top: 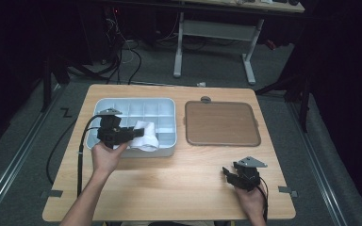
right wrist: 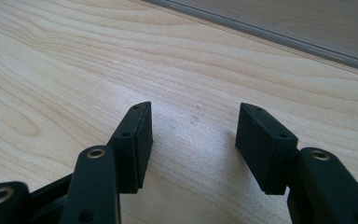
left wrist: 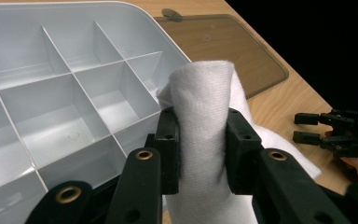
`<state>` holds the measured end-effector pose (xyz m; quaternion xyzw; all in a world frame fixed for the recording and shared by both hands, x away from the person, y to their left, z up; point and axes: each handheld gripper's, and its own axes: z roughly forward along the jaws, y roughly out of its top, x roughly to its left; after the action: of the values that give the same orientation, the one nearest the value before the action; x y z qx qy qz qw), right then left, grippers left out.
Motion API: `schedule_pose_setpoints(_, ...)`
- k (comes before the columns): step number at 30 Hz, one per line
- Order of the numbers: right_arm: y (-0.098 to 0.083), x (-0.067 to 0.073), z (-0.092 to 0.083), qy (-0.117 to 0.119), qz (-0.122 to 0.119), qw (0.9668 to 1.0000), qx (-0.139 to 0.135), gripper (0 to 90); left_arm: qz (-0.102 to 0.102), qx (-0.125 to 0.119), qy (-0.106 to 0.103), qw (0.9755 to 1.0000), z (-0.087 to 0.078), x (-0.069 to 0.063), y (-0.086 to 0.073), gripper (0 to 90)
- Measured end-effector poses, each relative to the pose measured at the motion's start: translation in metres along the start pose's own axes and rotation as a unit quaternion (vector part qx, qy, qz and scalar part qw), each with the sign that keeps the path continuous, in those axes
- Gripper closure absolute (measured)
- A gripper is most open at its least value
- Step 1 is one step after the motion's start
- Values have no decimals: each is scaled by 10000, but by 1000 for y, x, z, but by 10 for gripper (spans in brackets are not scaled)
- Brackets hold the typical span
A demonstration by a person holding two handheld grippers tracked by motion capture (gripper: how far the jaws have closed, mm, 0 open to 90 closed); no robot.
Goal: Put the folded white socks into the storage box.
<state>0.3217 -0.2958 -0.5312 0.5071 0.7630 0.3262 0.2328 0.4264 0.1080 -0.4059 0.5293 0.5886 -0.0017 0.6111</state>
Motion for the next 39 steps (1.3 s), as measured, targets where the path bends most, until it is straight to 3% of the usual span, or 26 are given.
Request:
schedule_pose_setpoints(17, 0, 0, 0, -5, 30, 10000, 6, 464, -182, 28, 176, 9997, 14, 30, 7, 710)
schedule_pose_setpoints(26, 0, 0, 0, -9, 13, 10000, 0, 464, -477, 84, 277, 9984, 18, 52, 6, 710)
schedule_pose_setpoints(39, 0, 0, 0, -9, 11, 10000, 0, 464, -351, 350, 515, 9974, 27, 66, -1, 710)
